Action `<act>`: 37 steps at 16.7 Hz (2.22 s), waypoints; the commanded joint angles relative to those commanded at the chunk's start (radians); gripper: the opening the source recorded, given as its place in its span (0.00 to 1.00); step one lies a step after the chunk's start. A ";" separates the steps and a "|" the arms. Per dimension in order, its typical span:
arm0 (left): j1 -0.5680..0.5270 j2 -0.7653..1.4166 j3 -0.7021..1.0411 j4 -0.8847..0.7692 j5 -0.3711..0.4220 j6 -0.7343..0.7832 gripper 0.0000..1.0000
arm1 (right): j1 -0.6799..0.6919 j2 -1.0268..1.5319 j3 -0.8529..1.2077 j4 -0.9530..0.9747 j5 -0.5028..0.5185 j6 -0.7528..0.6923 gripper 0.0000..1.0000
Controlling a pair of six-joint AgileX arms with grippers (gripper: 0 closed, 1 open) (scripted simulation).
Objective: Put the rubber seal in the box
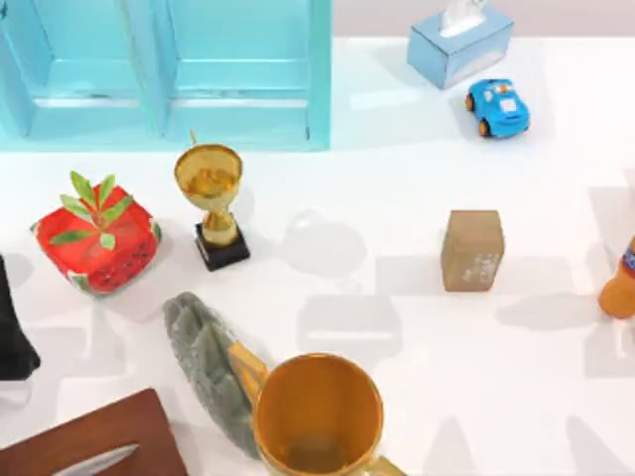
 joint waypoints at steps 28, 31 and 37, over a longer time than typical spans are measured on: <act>0.000 0.000 0.000 0.000 0.000 0.000 1.00 | 0.379 2.087 1.902 -1.332 0.002 0.428 1.00; 0.000 0.000 0.000 0.000 0.000 0.000 1.00 | 0.426 2.149 1.950 -1.368 -0.002 0.447 1.00; 0.000 0.000 0.000 0.000 0.000 0.000 1.00 | 0.426 2.152 1.948 -1.365 -0.002 0.447 1.00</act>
